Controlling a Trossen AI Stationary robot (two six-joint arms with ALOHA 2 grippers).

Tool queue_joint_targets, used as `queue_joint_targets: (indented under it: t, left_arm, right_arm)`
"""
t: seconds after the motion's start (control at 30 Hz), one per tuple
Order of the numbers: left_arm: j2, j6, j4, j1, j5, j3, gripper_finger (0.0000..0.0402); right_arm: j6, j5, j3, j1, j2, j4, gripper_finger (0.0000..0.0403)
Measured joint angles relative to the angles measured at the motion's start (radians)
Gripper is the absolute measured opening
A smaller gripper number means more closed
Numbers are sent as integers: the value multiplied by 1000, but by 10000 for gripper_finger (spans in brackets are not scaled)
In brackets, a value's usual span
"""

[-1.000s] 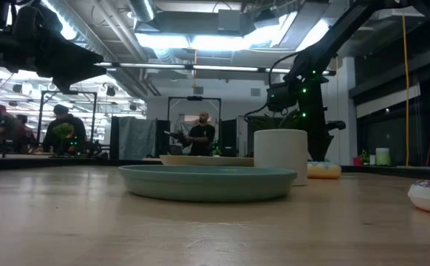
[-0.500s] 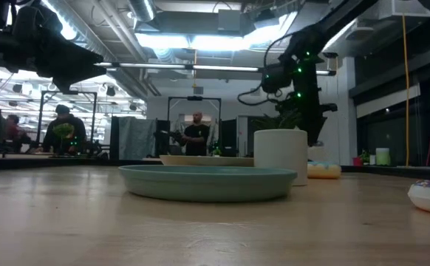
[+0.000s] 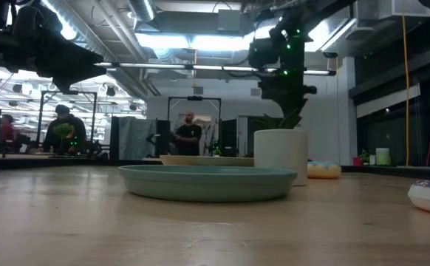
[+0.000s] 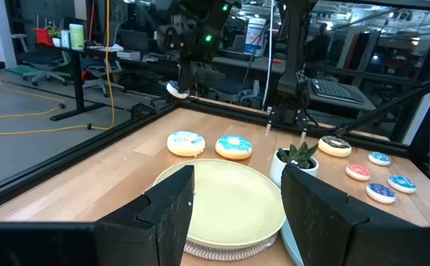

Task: Pick & Place donuts
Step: Put the small dark blue donut on the blue plate

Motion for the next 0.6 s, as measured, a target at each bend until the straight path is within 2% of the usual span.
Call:
queue_joint_targets:
  t: [0.4, 0.6]
  left_arm:
    - [0, 0, 0, 0, 0, 0, 196]
    - [0, 0, 0, 0, 0, 0, 196]
  right_arm:
    - [-71, 1, 137, 78, 0, -65, 35]
    - [-72, 41, 214, 97, 0, -134, 35]
